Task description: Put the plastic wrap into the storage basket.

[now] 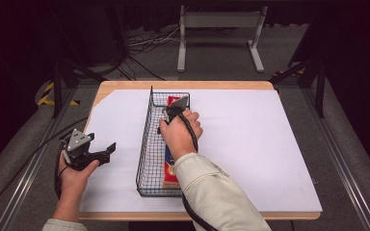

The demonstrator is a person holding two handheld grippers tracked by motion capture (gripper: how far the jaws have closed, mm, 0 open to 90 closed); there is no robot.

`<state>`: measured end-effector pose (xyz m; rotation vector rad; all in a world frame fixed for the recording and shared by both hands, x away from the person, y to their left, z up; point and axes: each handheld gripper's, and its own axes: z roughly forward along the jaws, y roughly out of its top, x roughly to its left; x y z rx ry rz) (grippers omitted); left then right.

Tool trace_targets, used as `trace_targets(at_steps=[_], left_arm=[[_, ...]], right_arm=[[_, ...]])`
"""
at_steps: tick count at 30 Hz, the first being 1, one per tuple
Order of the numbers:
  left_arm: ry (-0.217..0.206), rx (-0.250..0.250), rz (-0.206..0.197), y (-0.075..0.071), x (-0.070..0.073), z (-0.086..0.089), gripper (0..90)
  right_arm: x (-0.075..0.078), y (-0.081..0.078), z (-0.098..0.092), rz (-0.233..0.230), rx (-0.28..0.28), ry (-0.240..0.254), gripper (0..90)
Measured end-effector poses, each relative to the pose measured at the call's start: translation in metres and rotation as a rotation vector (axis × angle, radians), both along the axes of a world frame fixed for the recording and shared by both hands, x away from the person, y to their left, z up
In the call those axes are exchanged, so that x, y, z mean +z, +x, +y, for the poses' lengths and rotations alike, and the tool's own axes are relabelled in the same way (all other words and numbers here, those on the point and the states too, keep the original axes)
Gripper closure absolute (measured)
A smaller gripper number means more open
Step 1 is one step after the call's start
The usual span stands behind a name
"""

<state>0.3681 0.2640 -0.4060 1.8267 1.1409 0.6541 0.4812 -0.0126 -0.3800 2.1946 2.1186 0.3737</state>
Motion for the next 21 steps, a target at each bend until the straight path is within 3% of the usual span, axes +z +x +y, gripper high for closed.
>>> trace_targets(at_steps=[6,10,21], left_arm=[[-0.001,0.000,-0.001,0.0000,0.0002,0.0006,12.9],[0.003,-0.001,0.001,0.0004,-0.0005,0.0002,12.9],[-0.003,-0.004,-0.008,-0.0008,0.0006,0.0001,12.9]], right_arm=[[-0.0019,0.0010,0.0047,-0.014,0.006,-0.065,39.4],[-0.0036,0.0019,0.0048,-0.006,-0.010,-0.039,39.3],[-0.0054,0.0000,0.0085,0.022,-0.013,-0.073,38.6]])
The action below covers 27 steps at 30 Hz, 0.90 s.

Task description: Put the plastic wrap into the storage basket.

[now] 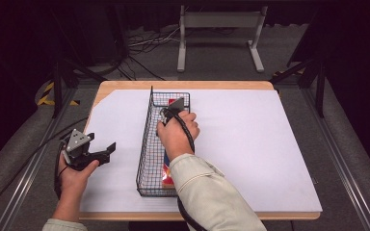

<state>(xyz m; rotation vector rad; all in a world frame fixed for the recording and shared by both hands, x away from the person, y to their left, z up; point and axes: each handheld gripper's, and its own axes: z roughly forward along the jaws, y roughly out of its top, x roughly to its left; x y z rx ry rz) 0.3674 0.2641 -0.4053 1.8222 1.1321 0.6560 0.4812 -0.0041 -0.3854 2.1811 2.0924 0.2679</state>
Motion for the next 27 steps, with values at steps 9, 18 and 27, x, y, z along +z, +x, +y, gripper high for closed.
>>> trace_targets(at_steps=[9,18,27], left_arm=[[-0.001,0.001,0.003,0.000,0.000,0.000,12.9],[-0.002,-0.007,0.003,0.004,-0.001,-0.003,12.9],[0.005,-0.012,0.008,0.004,-0.001,-0.006,12.9]], right_arm=[[0.007,-0.001,-0.004,-0.012,-0.006,0.037,35.8],[0.018,-0.006,-0.011,-0.064,0.039,0.051,33.0],[0.043,-0.013,-0.026,-0.146,0.060,0.086,32.2]])
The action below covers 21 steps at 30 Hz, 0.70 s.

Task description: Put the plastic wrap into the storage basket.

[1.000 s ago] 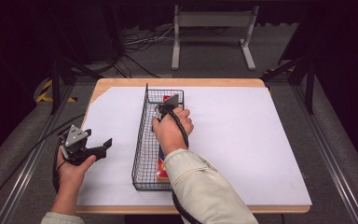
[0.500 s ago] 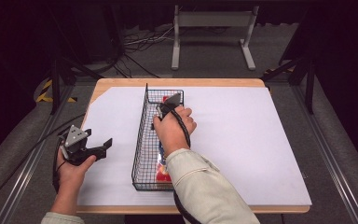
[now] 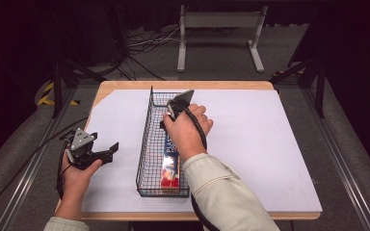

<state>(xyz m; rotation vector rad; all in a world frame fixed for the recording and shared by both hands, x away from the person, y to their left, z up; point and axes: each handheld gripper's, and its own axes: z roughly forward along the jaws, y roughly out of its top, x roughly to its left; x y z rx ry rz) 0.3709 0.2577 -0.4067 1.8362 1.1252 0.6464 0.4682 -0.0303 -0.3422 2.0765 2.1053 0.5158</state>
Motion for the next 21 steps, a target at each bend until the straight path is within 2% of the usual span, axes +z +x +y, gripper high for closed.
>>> trace_targets(at_steps=[4,7,13,15,19,21], left_arm=[[0.006,0.002,0.001,0.000,0.000,0.000,12.9],[0.009,0.000,0.003,0.000,0.000,0.000,12.8],[0.012,0.000,0.008,-0.001,-0.001,0.000,12.8],[0.011,0.002,0.007,-0.001,-0.001,0.001,12.9],[0.012,0.005,0.007,-0.001,-0.001,0.001,12.8],[0.012,0.006,0.008,-0.001,-0.002,0.001,12.8]], right_arm=[[0.012,-0.003,-0.009,-0.015,0.009,0.034,31.8],[0.017,-0.004,-0.010,-0.025,0.022,0.040,31.8],[0.035,-0.011,-0.017,-0.072,0.063,0.058,32.0],[0.042,-0.013,-0.020,-0.084,0.074,0.078,31.9],[0.050,-0.016,-0.027,-0.105,0.089,0.086,32.0],[0.053,-0.017,-0.032,-0.117,0.097,0.075,32.4]])
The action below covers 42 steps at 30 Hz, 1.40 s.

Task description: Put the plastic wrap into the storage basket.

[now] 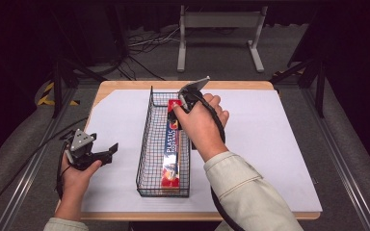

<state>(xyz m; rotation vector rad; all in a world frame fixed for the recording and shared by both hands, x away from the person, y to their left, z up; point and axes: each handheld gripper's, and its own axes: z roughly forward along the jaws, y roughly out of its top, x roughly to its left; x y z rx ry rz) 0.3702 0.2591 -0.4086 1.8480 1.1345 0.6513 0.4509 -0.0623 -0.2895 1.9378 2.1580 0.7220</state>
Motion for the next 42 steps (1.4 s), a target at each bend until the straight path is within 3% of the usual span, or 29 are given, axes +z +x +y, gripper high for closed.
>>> trace_targets(at_steps=[8,11,18,21,23,25,34,42], left_arm=[[0.008,0.004,0.013,0.001,-0.002,0.001,12.8],[0.004,0.005,0.011,0.001,-0.002,0.001,12.8],[0.014,0.014,0.019,-0.001,-0.004,0.004,12.8],[0.011,0.019,0.021,-0.003,-0.004,0.006,12.7],[0.010,0.022,0.027,-0.004,-0.005,0.007,12.6],[0.020,0.021,0.029,-0.006,-0.005,0.007,12.4],[0.027,0.032,0.037,-0.014,-0.007,0.012,12.3],[0.028,0.048,0.054,-0.017,-0.009,0.016,12.1]], right_arm=[[0.005,0.000,-0.034,-0.032,0.025,0.025,33.1],[0.004,0.000,-0.042,-0.036,0.042,0.013,33.1],[0.005,0.001,-0.075,-0.121,0.121,0.006,31.6],[0.005,-0.001,-0.091,-0.150,0.200,0.000,31.0],[0.005,-0.002,-0.104,-0.177,0.224,-0.002,31.0],[0.005,-0.004,-0.115,-0.197,0.240,0.016,30.0],[0.000,-0.009,-0.162,-0.284,0.270,0.077,25.5],[-0.002,-0.010,-0.193,-0.336,0.291,0.079,22.7]])
